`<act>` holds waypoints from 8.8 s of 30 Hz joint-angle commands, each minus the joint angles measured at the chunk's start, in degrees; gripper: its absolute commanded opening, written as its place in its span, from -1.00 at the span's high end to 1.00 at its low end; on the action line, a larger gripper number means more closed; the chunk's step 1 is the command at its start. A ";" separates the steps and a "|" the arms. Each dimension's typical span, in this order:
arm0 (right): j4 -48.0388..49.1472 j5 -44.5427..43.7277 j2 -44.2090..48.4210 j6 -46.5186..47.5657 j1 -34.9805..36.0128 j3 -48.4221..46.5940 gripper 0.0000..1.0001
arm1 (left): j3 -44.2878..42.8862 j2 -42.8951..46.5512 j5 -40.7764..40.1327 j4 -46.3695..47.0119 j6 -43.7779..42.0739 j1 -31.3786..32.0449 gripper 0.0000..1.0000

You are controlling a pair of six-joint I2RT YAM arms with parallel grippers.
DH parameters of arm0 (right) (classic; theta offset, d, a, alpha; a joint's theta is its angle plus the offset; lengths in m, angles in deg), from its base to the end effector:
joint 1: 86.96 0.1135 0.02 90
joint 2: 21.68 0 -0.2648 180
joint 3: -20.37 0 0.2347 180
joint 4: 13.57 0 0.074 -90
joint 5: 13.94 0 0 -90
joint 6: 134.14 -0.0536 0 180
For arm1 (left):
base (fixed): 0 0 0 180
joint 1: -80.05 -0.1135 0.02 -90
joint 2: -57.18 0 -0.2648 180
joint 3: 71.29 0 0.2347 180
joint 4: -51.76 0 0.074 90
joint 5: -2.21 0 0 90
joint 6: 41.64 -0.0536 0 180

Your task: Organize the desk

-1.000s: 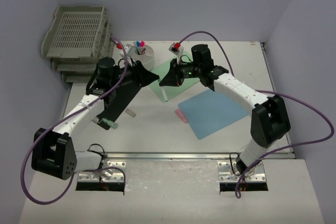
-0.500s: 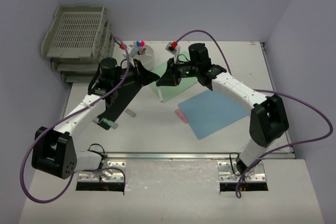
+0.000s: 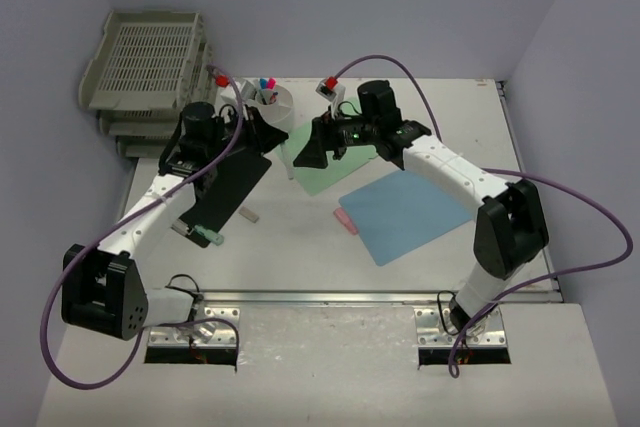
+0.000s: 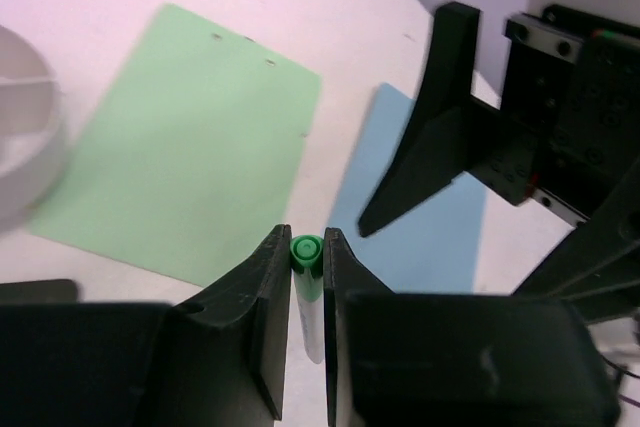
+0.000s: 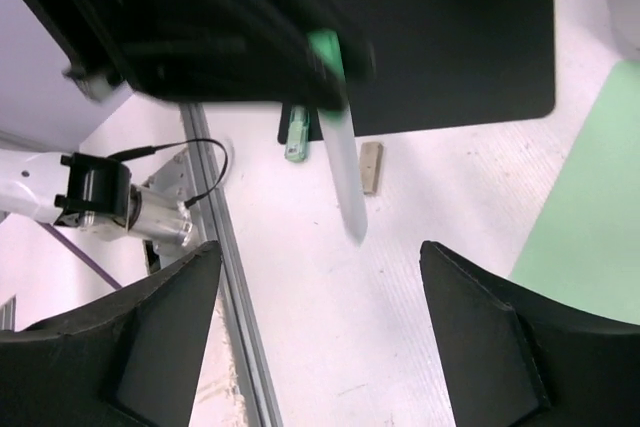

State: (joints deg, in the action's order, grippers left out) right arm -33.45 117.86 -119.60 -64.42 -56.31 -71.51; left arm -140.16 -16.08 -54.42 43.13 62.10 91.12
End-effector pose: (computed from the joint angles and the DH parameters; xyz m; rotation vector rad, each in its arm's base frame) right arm 0.3193 0.2308 0.3013 -0.6843 2.0305 1.2793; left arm 0.2823 -0.0853 0.3224 0.3841 1.7963 -0.8283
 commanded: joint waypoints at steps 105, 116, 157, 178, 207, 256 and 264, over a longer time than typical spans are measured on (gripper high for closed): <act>-37.39 -40.40 -22.78 21.24 9.96 -8.56 0.82 | 3.08 1.55 -18.61 2.17 -21.58 -6.85 -0.58; -42.30 -35.33 -21.40 18.36 9.60 -14.16 1.00 | 4.42 2.27 -18.64 3.08 -21.71 -6.94 -0.59; 24.12 -47.90 -35.44 -14.63 -3.59 -37.37 1.00 | 5.92 15.56 -13.85 -10.73 -8.13 -13.41 -0.99; 32.37 -45.54 -42.94 -12.36 0.00 -39.25 1.00 | 11.28 19.99 -12.80 -14.45 -5.30 -15.76 -1.00; 31.90 -44.34 -40.12 -10.90 3.06 -33.28 0.65 | 12.74 19.64 -11.04 -11.19 -4.87 -17.09 -1.00; -1.27 -29.04 12.69 -9.05 -18.92 20.76 -0.64 | 10.89 0.66 -14.23 -58.83 -116.36 -5.74 -0.60; -2.16 -27.84 12.99 -6.93 -19.36 20.77 -0.64 | 9.26 -5.61 -15.25 -57.20 -117.59 -5.71 -0.52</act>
State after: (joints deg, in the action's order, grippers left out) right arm -36.19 88.56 -107.35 -73.19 -75.21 -49.90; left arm -130.44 -20.15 -70.69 -14.10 -52.52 85.00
